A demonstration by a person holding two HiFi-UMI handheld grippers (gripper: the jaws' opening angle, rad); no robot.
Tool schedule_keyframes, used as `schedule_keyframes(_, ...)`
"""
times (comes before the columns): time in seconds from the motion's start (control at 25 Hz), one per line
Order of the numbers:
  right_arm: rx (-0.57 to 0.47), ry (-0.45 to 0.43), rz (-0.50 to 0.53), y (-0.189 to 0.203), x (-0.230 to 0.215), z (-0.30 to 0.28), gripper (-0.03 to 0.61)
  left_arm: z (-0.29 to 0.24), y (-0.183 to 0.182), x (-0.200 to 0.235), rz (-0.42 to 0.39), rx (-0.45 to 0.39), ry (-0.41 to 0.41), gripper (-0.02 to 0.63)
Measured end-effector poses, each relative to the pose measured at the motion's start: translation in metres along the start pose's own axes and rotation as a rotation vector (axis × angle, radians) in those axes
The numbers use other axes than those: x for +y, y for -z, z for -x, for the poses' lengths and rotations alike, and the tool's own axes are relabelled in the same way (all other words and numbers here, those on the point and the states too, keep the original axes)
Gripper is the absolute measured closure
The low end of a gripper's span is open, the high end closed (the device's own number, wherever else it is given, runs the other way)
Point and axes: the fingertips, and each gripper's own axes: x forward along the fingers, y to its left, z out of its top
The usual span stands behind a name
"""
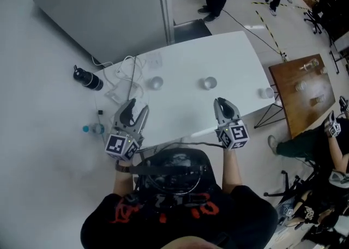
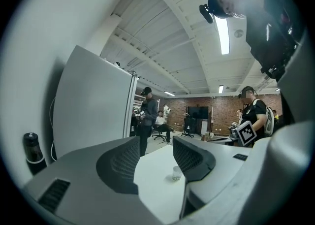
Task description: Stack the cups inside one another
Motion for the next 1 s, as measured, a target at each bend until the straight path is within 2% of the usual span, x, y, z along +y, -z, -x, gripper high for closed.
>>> schedule_keyframes(0.08,0.000,0.112,0.001,0.008,-0.041,0.020,0.515,-0.008,0.000,-0.011,0.004,-0.012,0.049,0.400)
schedule_keyframes(0.12,-0.003,0.165,0.001,0.012,-0.060,0.030,0.488,-0.012,0.000,-0.016,0.005,-0.018,0.069,0.400)
schedule_keyframes(0.2,-0.007,0.259,0.000,0.019,-0.093,0.049,0.487,-0.024,0.000,-0.028,0.009,-0.019,0.101,0.400)
schedule_keyframes(0.24,-0.009,0.302,0.000,0.021,-0.108,0.059,0.464,-0.032,0.001,-0.035,0.011,-0.016,0.117,0.400)
schedule_keyframes(0.36,-0.009,0.406,0.010,0.028,-0.148,0.084,0.461,-0.054,0.006,-0.053,0.021,0.000,0.168,0.400)
schedule_keyframes(0.56,0.039,0.533,0.008,0.059,-0.203,0.113,0.460,-0.081,0.018,-0.072,0.030,0.047,0.263,0.400)
schedule_keyframes(0.8,0.105,0.651,-0.079,0.114,-0.288,0.131,0.340,-0.098,0.022,-0.093,0.038,0.082,0.300,0.400)
schedule_keyframes(0.92,0.156,0.679,-0.127,0.144,-0.326,0.122,0.262,-0.098,0.025,-0.089,0.040,0.099,0.285,0.400)
schedule_keyframes(1.0,0.198,0.694,-0.158,0.164,-0.349,0.115,0.237,-0.098,0.027,-0.084,0.036,0.109,0.267,0.400)
